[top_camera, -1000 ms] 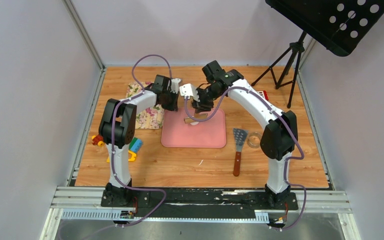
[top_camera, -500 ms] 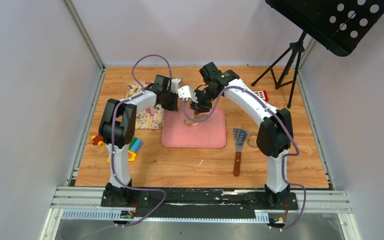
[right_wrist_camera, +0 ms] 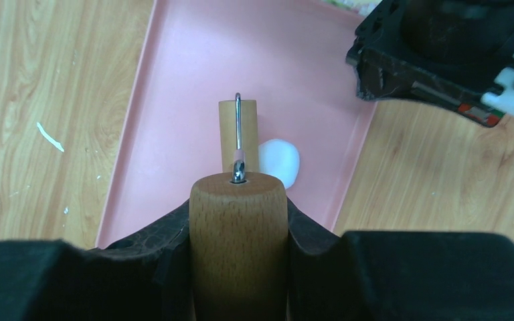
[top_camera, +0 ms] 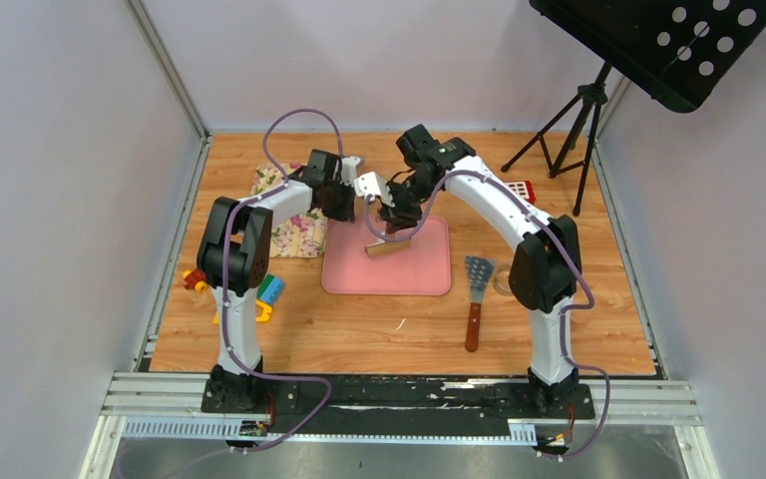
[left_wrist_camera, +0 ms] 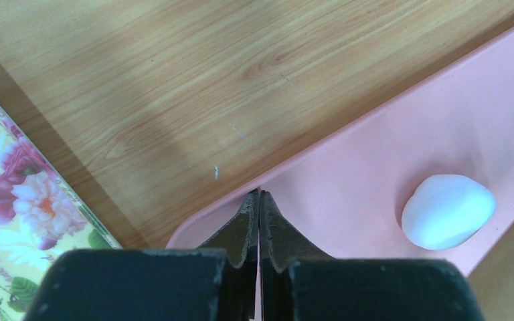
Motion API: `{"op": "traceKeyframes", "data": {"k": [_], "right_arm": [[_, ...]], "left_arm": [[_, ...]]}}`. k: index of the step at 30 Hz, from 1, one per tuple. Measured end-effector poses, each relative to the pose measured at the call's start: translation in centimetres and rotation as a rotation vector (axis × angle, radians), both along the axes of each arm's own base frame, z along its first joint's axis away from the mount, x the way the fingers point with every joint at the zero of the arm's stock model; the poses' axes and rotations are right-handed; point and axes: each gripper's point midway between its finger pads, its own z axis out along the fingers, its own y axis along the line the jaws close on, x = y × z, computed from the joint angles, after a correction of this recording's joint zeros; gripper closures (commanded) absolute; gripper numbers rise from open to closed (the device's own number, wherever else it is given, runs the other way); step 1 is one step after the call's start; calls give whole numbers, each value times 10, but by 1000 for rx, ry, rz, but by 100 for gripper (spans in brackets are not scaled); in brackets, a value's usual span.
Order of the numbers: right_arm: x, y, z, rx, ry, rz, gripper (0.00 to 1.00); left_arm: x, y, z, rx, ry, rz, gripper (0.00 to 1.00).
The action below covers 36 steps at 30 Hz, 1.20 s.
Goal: Roll out the dumpling wrappers from the dough
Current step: Flatten out the dough on the work surface.
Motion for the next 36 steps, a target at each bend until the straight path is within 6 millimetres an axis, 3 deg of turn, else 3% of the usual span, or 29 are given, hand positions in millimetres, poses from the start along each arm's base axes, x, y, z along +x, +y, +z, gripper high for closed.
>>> {"op": "traceKeyframes", "data": {"k": [7,10,16,23,36], "right_arm": [[7,13,40,85,-53,18,100],[10,14,44,91,-69,17,100],[13,12,36,66,-66,8,100],[18,13,3,15,-17,1,100],[5,8,-10,-15,36,13,100]], "left_arm": [[0,0,0,0,0,0,100],[0,0,0,0,0,0,100],[0,0,0,0,-1,0,100],[0,0,0,1,0,0,100],[0,0,0,1,-1,-1,100]]}}
